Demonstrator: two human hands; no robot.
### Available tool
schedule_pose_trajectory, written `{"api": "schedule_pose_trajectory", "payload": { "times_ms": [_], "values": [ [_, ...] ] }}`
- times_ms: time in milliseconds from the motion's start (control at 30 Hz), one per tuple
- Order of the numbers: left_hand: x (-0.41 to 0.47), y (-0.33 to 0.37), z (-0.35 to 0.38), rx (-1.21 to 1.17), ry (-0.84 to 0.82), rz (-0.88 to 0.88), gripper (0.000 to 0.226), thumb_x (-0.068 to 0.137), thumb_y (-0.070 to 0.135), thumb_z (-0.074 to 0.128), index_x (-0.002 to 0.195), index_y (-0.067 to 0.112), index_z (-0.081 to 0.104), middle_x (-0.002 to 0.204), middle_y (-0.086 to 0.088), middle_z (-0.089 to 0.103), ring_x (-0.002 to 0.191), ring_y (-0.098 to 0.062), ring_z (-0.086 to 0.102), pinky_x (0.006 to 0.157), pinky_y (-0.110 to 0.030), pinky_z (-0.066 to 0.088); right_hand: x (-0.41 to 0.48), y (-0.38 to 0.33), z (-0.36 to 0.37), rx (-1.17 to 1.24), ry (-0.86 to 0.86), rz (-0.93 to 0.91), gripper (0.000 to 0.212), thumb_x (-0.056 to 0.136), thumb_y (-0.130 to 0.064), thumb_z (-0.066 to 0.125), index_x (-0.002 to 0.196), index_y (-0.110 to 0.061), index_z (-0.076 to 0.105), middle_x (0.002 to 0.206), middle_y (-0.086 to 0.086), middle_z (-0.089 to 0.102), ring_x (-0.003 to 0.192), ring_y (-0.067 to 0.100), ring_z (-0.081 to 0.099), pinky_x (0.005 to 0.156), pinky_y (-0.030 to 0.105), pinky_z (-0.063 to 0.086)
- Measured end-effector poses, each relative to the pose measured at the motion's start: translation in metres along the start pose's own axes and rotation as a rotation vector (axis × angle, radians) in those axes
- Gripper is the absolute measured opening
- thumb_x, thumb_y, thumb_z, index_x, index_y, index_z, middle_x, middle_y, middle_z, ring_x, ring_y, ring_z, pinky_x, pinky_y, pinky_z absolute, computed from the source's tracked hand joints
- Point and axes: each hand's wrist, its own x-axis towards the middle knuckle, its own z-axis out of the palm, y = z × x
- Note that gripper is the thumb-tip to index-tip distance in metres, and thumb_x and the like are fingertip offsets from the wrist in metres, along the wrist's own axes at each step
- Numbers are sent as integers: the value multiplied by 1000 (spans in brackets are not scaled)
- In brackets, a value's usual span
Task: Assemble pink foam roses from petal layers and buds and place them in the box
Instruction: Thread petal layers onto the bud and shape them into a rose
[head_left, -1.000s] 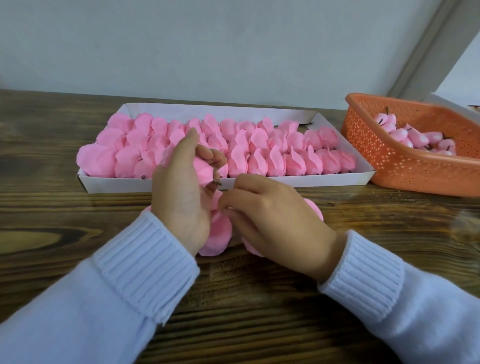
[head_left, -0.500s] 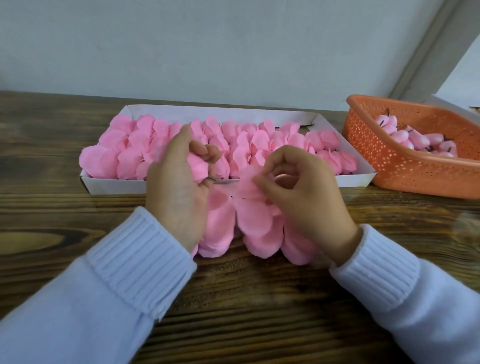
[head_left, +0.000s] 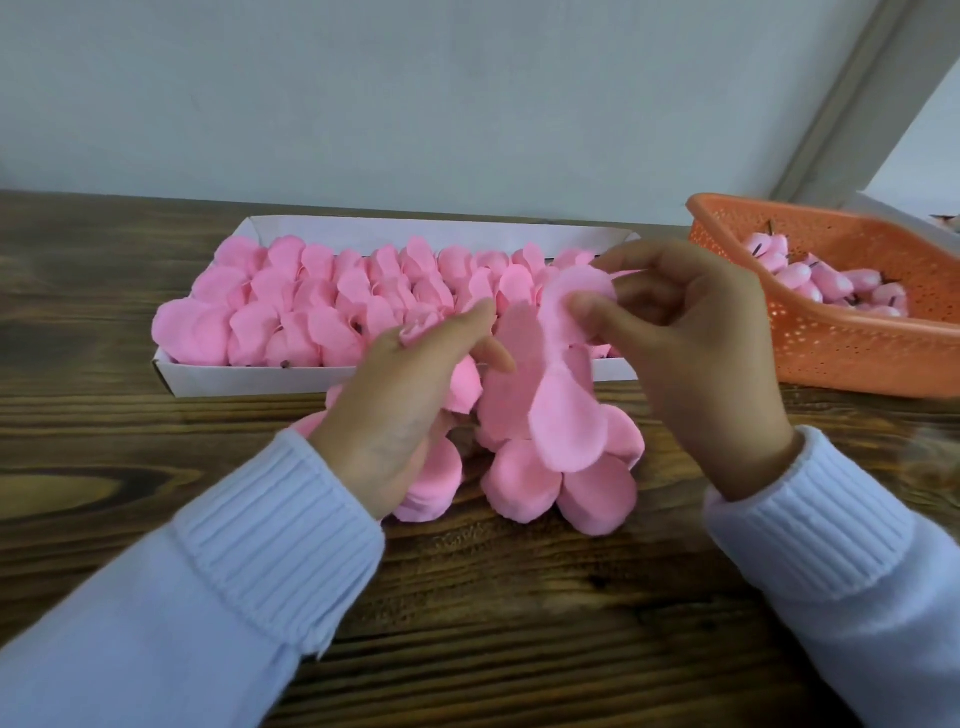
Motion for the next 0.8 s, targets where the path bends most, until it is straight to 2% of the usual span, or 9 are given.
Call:
{"api": "schedule_pose_trajectory", "payload": {
  "times_ms": [133,233,333,400,467,533,633,700,800],
  "values": [
    [-2,1,2,-79,-54,20,39,84,32,59,49,20,70,64,6,69,64,-6,63,65,-24,50,-1,-1,-2,-2,10,-27,13,78,-1,75,80,-11,67,72,4,71,61,7,64,58,15,51],
    [0,-1,0,-31,-28,76,37,87,35,61,54,24,72,68,8,71,79,-18,59,76,-36,40,-1,3,-2,25,-51,19,10,83,-7,73,81,-5,63,76,23,66,67,19,61,62,33,52],
    [-2,-2,-1,62,-90,209,33,86,41,61,57,29,73,69,12,70,78,-5,64,72,-24,46,-1,7,-1,176,-206,174,17,85,-21,62,81,-8,53,88,34,58,76,32,57,73,46,47],
    [-4,-2,0,111,-139,289,34,87,37,56,59,30,73,70,12,71,76,-1,67,70,-14,49,0,9,-3,375,-357,334,17,85,-24,57,83,-9,50,86,27,58,76,33,54,72,46,45],
    [-6,-3,0,171,-127,372,34,89,34,54,61,28,74,70,9,72,75,-2,68,70,-11,48,0,11,-6,541,-495,431,14,84,-24,58,85,-12,51,76,7,60,70,21,54,66,34,44],
    [-8,-4,0,270,-106,467,33,91,38,56,66,25,73,70,4,72,73,-11,68,67,-20,52,1,13,-10,577,-578,450,30,76,-25,75,91,-10,54,76,2,63,68,15,59,64,27,49],
    [-10,-8,0,474,-78,635,37,90,39,52,73,13,72,72,-7,68,72,-27,64,70,-43,50,2,10,-14,297,-695,379,55,55,-29,88,95,-5,60,82,10,66,75,18,63,70,31,53],
    [-9,-8,1,531,-60,713,34,91,32,53,71,10,71,72,-3,67,71,-20,64,69,-38,49,1,7,-13,36,-692,297,40,63,-22,86,93,-6,65,78,12,68,72,14,63,68,32,52],
    [-13,-8,3,515,-55,726,28,91,27,54,71,17,70,79,7,68,78,-11,64,75,-25,49,-3,4,-8,-31,-599,241,20,71,-13,83,85,-6,69,70,4,68,62,7,61,58,23,50]
  ]
}}
